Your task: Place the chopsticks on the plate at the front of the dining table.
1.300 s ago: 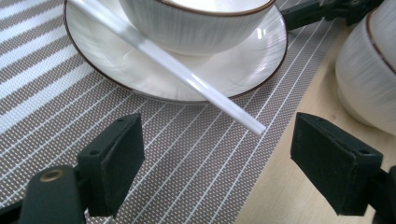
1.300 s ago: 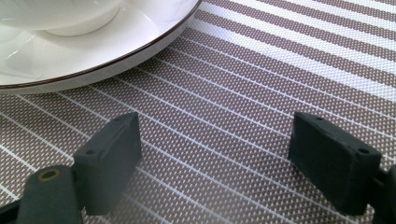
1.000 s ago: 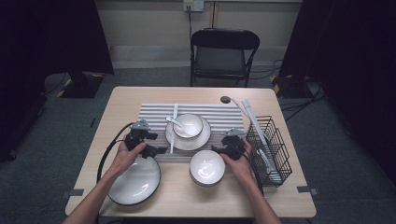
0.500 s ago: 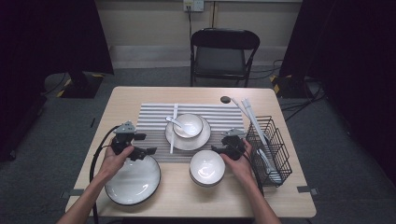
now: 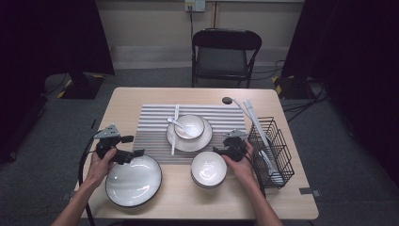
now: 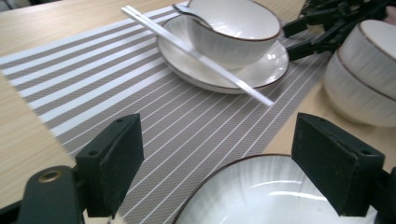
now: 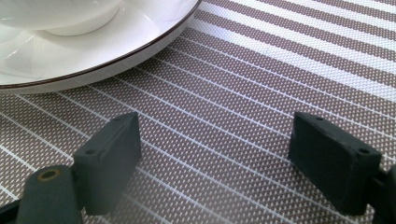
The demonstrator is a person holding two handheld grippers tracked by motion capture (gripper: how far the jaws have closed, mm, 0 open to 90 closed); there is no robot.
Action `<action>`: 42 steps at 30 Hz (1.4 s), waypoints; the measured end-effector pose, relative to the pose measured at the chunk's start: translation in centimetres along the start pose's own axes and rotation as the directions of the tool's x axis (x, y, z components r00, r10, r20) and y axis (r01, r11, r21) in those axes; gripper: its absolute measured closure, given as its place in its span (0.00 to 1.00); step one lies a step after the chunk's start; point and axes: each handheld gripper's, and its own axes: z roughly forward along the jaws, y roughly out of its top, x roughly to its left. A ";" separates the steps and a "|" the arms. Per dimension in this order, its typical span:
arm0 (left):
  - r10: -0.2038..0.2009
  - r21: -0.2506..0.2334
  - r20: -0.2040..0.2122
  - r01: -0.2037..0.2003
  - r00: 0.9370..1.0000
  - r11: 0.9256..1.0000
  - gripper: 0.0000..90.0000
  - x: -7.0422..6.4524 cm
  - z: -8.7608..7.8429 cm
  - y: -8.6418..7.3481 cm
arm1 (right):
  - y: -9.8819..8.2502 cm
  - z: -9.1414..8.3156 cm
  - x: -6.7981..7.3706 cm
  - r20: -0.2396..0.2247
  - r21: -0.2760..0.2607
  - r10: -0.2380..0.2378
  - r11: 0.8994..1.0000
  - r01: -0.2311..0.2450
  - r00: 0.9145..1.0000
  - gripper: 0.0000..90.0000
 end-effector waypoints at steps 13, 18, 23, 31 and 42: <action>-0.055 -0.016 -0.112 0.054 0.992 0.998 0.20 3.0 -1.9 -2.1 | 0.0 0.0 0.0 0.000 0.000 0.000 1.000 0.000 1.000 0.18; -0.075 -0.004 -0.153 0.076 0.985 0.997 0.20 4.1 -2.4 -3.1 | 0.0 0.0 0.0 0.000 0.000 0.000 1.000 0.000 1.000 0.18; -0.087 0.034 -0.177 0.095 0.980 0.995 0.20 5.1 -2.2 -4.2 | 0.0 0.0 0.0 0.000 0.000 0.000 1.000 0.000 1.000 0.18; -0.137 0.046 -0.224 0.151 0.965 0.988 0.19 6.3 -2.2 -5.4 | 0.0 0.0 0.0 0.000 0.000 0.000 1.000 0.000 1.000 0.18; -0.127 0.126 -0.308 0.173 0.943 0.977 0.19 7.5 -1.2 -7.3 | 0.0 0.0 0.0 0.000 0.000 0.000 1.000 0.000 1.000 0.18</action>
